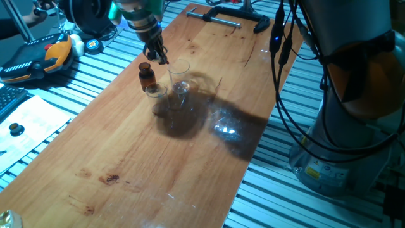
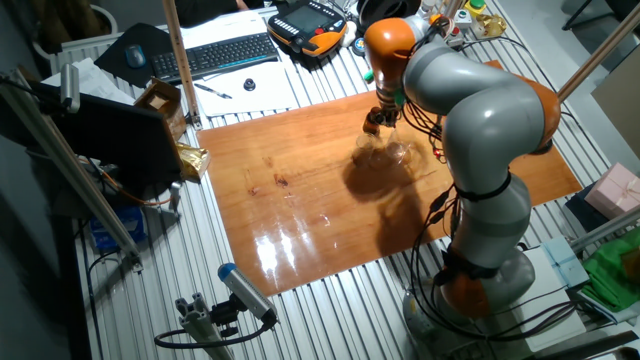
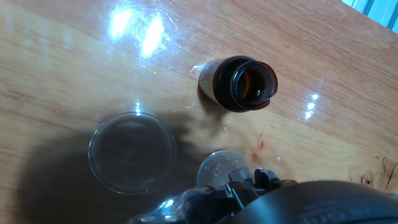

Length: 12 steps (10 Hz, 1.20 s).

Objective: Transfer liquid using a dropper

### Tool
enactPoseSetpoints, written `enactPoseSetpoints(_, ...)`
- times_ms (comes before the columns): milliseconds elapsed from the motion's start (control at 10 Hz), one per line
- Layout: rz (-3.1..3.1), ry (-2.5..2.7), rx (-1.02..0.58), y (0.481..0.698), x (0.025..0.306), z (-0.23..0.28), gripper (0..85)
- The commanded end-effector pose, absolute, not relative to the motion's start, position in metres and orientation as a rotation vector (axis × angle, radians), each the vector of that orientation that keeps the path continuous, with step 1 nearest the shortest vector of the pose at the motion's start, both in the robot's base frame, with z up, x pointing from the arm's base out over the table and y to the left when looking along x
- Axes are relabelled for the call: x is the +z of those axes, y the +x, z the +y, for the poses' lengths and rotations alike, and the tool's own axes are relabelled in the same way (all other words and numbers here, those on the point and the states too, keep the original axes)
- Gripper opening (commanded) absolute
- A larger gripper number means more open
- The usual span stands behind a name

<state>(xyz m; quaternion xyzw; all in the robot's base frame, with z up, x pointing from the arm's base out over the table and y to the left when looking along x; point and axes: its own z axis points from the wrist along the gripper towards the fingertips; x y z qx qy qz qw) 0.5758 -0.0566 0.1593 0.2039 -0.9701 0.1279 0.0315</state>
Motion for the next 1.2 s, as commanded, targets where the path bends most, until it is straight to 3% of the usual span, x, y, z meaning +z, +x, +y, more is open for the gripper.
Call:
enactPoseSetpoints(0, -2.986, 0.632, 0.383, 0.576, 0.159, -0.056, 0.7)
enactPoseSetpoints(400, -2.985, 0.614, 0.381, 0.577, 0.165, -0.054, 0.7)
enactPoseSetpoints(1100, -2.943, 0.549, 0.283, 0.592, 0.204, -0.041, 0.7)
